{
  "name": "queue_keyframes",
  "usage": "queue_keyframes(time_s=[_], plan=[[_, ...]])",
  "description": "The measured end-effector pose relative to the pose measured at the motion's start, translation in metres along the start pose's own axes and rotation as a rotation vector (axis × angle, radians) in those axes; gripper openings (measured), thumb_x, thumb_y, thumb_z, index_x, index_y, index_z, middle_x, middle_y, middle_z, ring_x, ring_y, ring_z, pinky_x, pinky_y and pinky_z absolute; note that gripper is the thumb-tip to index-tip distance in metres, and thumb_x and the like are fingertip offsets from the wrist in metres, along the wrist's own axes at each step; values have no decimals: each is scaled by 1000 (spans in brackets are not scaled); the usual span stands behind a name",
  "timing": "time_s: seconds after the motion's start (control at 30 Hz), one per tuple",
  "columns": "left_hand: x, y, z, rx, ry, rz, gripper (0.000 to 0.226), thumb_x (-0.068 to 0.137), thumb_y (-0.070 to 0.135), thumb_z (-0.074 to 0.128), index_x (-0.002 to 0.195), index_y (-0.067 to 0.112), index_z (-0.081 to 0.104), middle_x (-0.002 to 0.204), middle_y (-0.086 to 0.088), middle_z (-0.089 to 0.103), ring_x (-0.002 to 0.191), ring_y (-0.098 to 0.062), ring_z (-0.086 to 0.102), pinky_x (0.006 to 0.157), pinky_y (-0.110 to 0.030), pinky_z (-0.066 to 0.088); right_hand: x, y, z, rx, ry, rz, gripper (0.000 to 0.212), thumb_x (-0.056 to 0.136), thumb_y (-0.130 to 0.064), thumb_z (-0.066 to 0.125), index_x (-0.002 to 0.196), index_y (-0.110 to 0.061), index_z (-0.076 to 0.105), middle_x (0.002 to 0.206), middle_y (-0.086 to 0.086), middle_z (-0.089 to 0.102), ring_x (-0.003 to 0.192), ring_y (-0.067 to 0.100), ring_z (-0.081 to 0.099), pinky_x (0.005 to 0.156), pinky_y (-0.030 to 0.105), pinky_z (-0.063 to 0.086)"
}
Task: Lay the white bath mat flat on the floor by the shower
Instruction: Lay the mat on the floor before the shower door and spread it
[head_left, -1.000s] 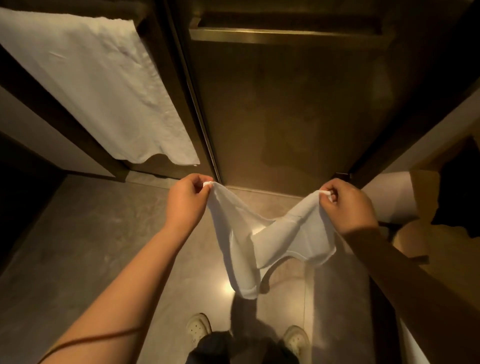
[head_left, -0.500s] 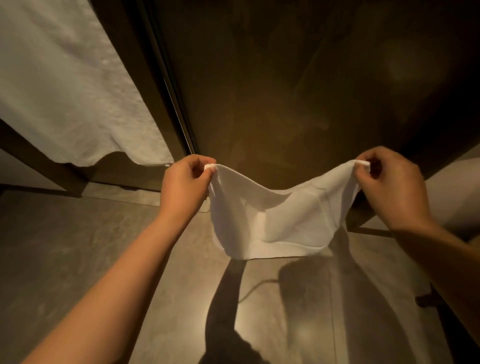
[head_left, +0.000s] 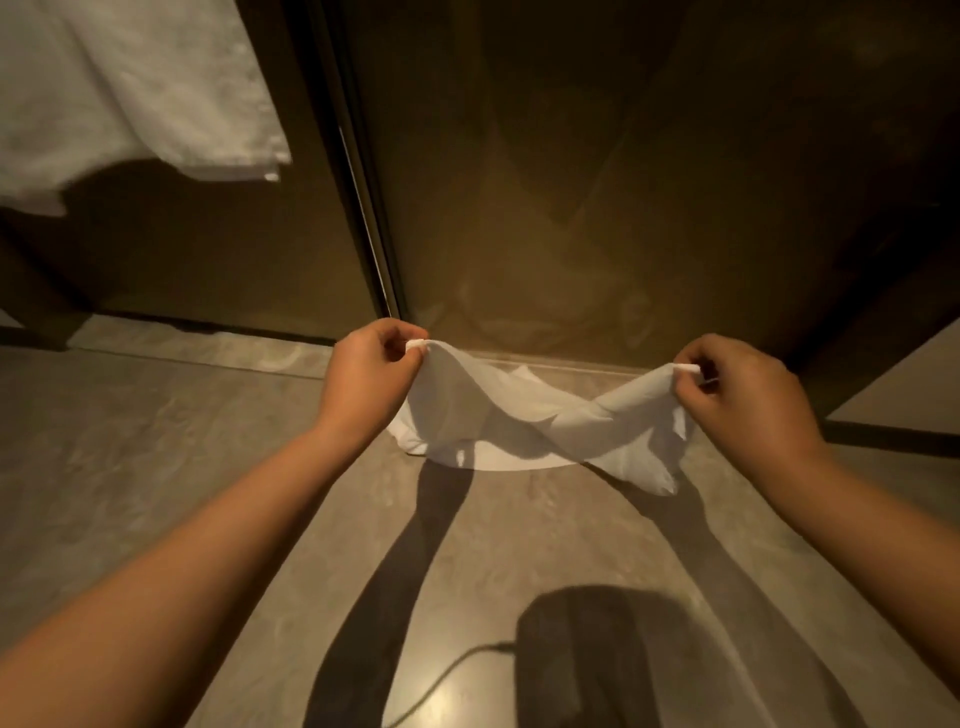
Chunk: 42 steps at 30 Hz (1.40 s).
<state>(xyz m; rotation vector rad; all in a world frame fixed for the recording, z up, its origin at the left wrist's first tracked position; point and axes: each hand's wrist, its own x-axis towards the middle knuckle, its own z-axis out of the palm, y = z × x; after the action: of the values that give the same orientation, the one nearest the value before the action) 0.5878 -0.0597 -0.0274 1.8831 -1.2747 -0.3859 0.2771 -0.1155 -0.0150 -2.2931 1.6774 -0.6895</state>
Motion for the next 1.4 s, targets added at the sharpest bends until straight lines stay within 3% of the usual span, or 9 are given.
queue_keyframes(time_s=[0.27, 0.47, 0.67, 0.87, 0.97, 1.07, 1.2, 1.33, 1.4], plan=[[-54, -76, 38, 233, -170, 32, 13, 90, 20, 59, 100, 23, 68, 92, 8, 63, 84, -10, 60, 76, -29, 53, -56, 42, 83, -159, -215, -116, 4, 87, -25, 59, 87, -22, 61, 83, -4, 62, 70, 14, 56, 59, 30, 50], [-96, -110, 62, 329, -295, 110, 13, 89, 19, 58, 96, 17, 68, 87, 4, 64, 77, -12, 60, 70, -32, 52, -95, 72, 128, -210, -357, -267, 7, 83, -23, 61, 82, -16, 61, 79, 3, 64, 69, 24, 59, 55, 36, 48], [-115, -127, 73, 486, -470, 177, 15, 89, 14, 55, 99, 14, 66, 97, -5, 66, 76, -16, 52, 65, -27, 36, -127, 87, 133, -217, -462, -271, 15, 90, -31, 49, 89, -21, 59, 85, 3, 61, 75, 22, 54, 62, 36, 46], [-119, -146, 78, 648, -662, 117, 21, 92, 23, 55, 110, 19, 63, 108, -4, 66, 89, -18, 59, 73, -27, 45, -137, 106, 128, -315, -554, -329, 30, 92, -39, 38, 96, -19, 60, 93, 4, 61, 81, 21, 52, 67, 37, 48], [-121, -144, 81, 701, -741, 91, 32, 89, 35, 56, 119, 23, 59, 113, 0, 64, 94, -18, 59, 78, -30, 50, -137, 106, 131, -313, -625, -276, 26, 91, -40, 42, 96, -21, 60, 97, 3, 61, 86, 22, 52, 69, 35, 46], [-124, -134, 90, 656, -698, 175, 42, 87, 47, 54, 121, 22, 57, 113, 2, 62, 99, -18, 57, 81, -34, 50, -138, 101, 139, -282, -657, -151, 31, 87, -54, 49, 97, -27, 59, 95, -6, 59, 87, 17, 54, 69, 31, 42], [-121, -123, 115, 530, -612, 268, 30, 93, 32, 52, 118, 17, 59, 114, -4, 61, 106, -21, 54, 84, -36, 48, -128, 92, 153, -77, -494, 136, 30, 84, -57, 54, 87, -28, 59, 79, -9, 59, 71, 10, 53, 61, 29, 40], [-115, -120, 147, 475, -612, 242, 35, 93, 20, 51, 128, 15, 55, 127, -6, 58, 118, -24, 51, 93, -36, 44, -110, 94, 182, 167, -406, 534, 44, 85, -47, 61, 112, -13, 58, 101, 6, 65, 93, 23, 61, 74, 28, 41], [-112, -122, 160, 483, -615, 226, 39, 93, 17, 49, 132, 15, 52, 131, -6, 55, 121, -24, 48, 94, -36, 42, -104, 100, 199, 295, -389, 699, 53, 83, -45, 64, 120, -8, 54, 112, 12, 65, 101, 27, 61, 86, 34, 48]])
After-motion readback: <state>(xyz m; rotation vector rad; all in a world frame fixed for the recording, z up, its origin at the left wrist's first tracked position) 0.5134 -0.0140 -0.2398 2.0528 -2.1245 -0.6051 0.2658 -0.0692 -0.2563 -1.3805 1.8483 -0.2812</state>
